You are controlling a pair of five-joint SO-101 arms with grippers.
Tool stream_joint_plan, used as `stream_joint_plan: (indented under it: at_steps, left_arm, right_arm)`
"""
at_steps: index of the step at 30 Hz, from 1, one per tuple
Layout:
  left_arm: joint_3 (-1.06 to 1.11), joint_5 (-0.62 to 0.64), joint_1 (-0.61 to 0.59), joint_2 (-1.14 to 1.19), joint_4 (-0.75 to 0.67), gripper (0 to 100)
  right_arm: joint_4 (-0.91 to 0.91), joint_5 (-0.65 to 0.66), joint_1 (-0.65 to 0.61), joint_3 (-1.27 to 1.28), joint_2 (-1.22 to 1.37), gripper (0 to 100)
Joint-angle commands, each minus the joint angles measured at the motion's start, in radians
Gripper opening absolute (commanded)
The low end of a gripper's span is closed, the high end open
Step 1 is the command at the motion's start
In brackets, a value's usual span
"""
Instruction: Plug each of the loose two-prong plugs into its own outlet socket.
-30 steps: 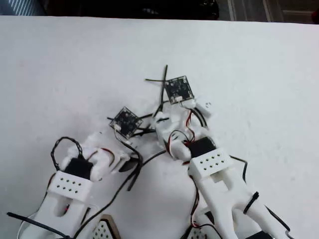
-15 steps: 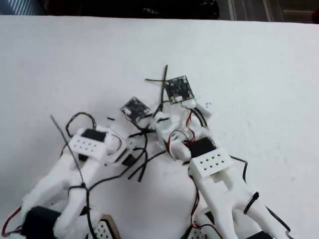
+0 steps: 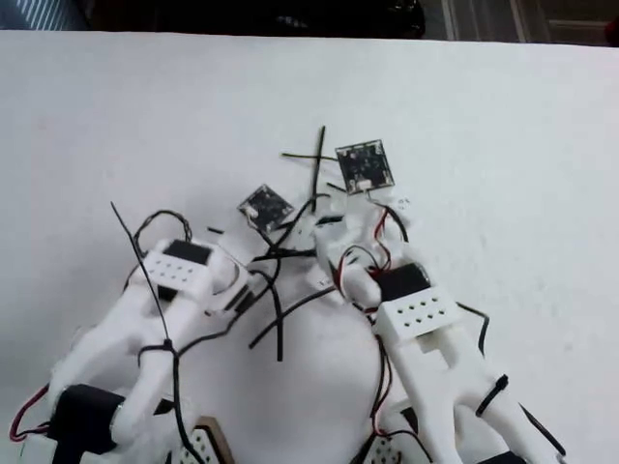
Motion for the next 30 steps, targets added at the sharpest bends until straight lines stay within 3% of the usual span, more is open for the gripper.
stream_joint_plan:
  at_steps: [1,9,18,23,30]
  left_arm:
    - [-0.078,-0.003,0.001,-0.070,0.120,5]
    - [-0.135,-0.072,-0.045,-0.409,0.374,3]
    - [-0.279,-0.123,-0.272,-0.570,0.493,3]
    - [-0.322,-0.140,-0.351,-0.568,0.445,3]
    - [-0.212,-0.135,-0.366,-0.567,0.173,3]
  right_arm:
    - [-0.019,-0.009,0.012,-0.026,-0.024,2.1]
    - [-0.033,-0.009,0.016,-0.021,-0.022,2.1]
    - [-0.035,-0.009,0.018,-0.021,-0.022,2.1]
    - [-0.053,-0.009,0.025,-0.020,-0.022,2.1]
    - [-0.088,-0.109,0.107,-0.021,-0.022,2.1]
